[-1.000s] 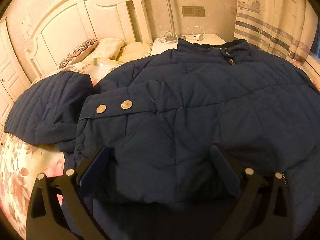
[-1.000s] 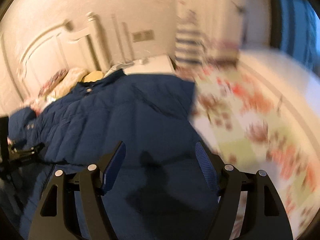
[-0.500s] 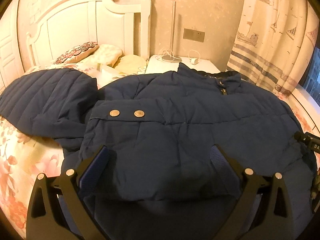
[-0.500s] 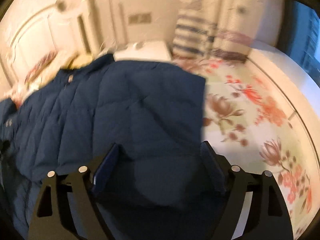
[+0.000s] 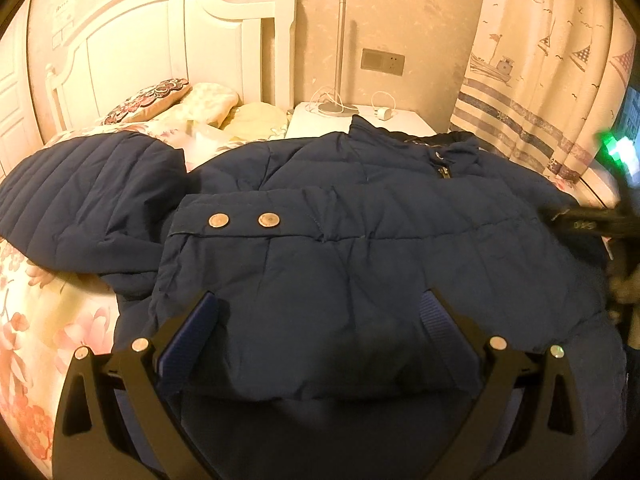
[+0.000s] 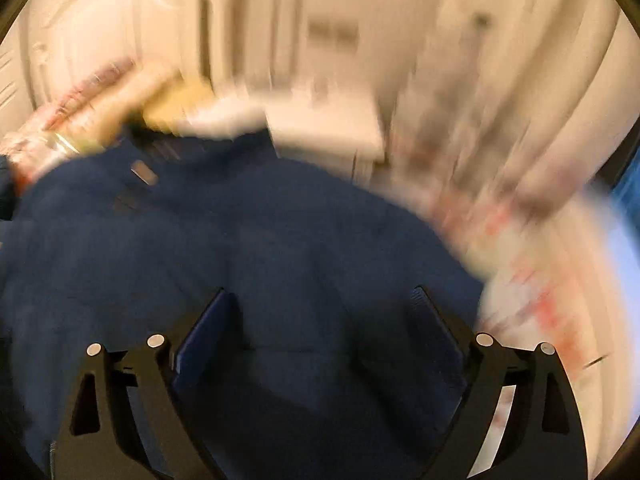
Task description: Fold large clothes
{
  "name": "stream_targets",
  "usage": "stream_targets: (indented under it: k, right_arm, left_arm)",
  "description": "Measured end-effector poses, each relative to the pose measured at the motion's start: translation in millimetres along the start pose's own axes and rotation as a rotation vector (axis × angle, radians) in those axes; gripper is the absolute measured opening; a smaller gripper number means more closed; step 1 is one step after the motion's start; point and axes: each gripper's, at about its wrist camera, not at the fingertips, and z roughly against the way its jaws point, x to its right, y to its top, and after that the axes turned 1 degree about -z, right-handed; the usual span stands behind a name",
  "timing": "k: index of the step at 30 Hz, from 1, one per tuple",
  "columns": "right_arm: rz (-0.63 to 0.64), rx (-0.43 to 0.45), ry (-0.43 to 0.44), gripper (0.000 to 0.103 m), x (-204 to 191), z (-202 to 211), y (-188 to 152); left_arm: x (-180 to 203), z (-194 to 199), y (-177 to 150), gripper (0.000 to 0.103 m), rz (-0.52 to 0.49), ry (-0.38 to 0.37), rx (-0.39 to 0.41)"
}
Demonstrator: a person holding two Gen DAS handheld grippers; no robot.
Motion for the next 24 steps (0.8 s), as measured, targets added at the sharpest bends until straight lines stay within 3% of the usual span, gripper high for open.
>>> stream_targets:
  k: [1,3,8,9,11,14,16,17,20,23,24]
  right_arm:
    - [-0.058,-0.005,0.044,0.092,11,-2,2]
    - [-0.087,-0.028,0.032,0.091,17,4,5]
    - [-0.163,0.124,-0.015,0.094,34,31,11]
    - [-0.185,0.111,-0.027,0.094,40,25,11]
    - [-0.211,-0.024,0.006,0.095,49,-10,7]
    - [-0.207,-0.023,-0.044,0.094,45,-3,7]
    - [-0.204,0.059,-0.136,0.094,32,20,5]
    - [-0.197,0.098,-0.102,0.095,24,31,4]
    - [-0.077,0.141,0.058,0.096,-23,55,-4]
    - [0.108,0.121,0.113,0.096,-74,52,-17]
    - [0.194,0.071,0.110,0.097,-91,38,-24]
  left_arm:
    - [0,0,0,0.101,-0.001,0.002,-0.002]
    - [1,-2,-1,0.101,-0.004,0.001,-0.007]
    - [0,-4,-1,0.101,-0.003,-0.008,-0.022]
    - [0,-4,-2,0.101,-0.003,-0.008,-0.020]
    - [0,-6,-2,0.101,-0.002,-0.009,-0.022]
    - [0,-5,-2,0.101,-0.001,-0.010,-0.021]
    - [0,-6,-1,0.101,-0.001,-0.011,-0.023]
    - [0,-6,-1,0.101,-0.001,-0.011,-0.024]
    - [0,-6,-1,0.101,0.000,-0.011,-0.024]
    - [0,-6,-1,0.101,0.001,-0.012,-0.022]
    - [0,-6,-1,0.101,0.003,-0.013,-0.022]
